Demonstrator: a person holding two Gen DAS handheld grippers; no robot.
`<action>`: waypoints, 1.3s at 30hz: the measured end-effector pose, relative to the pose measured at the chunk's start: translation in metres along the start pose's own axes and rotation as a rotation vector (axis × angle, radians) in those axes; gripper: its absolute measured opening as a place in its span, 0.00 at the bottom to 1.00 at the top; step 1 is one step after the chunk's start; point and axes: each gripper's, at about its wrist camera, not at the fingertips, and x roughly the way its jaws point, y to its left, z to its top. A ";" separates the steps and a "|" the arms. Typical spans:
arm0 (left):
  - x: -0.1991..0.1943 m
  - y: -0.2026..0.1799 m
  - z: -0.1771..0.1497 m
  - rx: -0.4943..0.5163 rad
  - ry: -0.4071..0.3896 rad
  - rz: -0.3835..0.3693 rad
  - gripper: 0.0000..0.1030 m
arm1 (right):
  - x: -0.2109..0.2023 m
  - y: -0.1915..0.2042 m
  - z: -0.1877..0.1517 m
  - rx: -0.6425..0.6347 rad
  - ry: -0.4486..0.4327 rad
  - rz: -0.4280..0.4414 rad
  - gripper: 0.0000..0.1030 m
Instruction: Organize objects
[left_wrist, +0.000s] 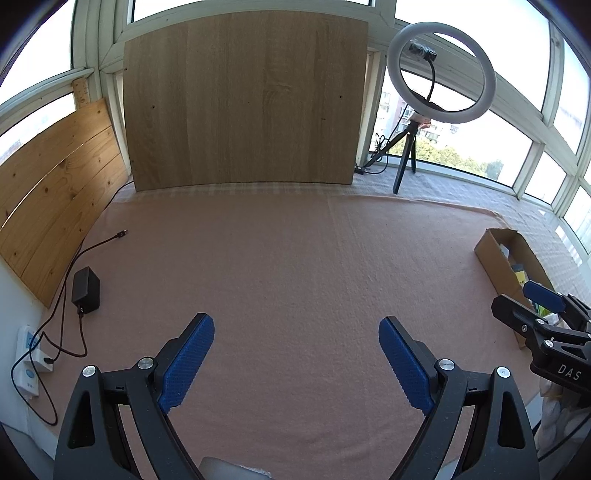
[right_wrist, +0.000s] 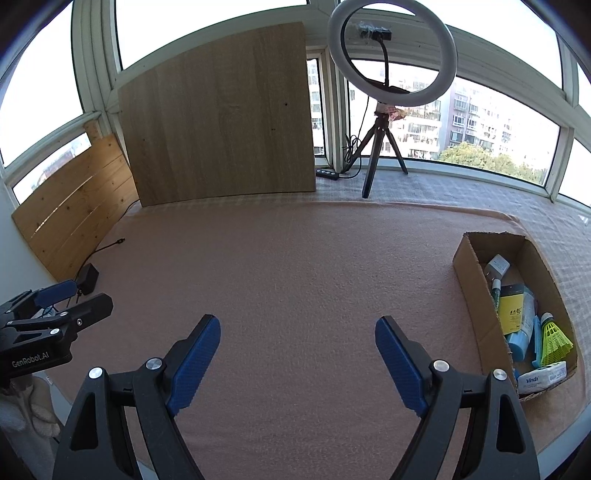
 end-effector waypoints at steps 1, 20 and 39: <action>0.000 -0.001 0.000 0.003 0.000 0.002 0.90 | 0.000 0.000 0.000 0.001 0.000 0.000 0.81; 0.005 -0.005 0.002 0.031 -0.004 -0.002 0.92 | 0.006 -0.001 0.000 0.000 0.020 -0.007 0.81; 0.000 -0.003 0.002 0.031 -0.052 -0.016 0.94 | 0.009 -0.005 -0.002 -0.005 0.025 -0.009 0.81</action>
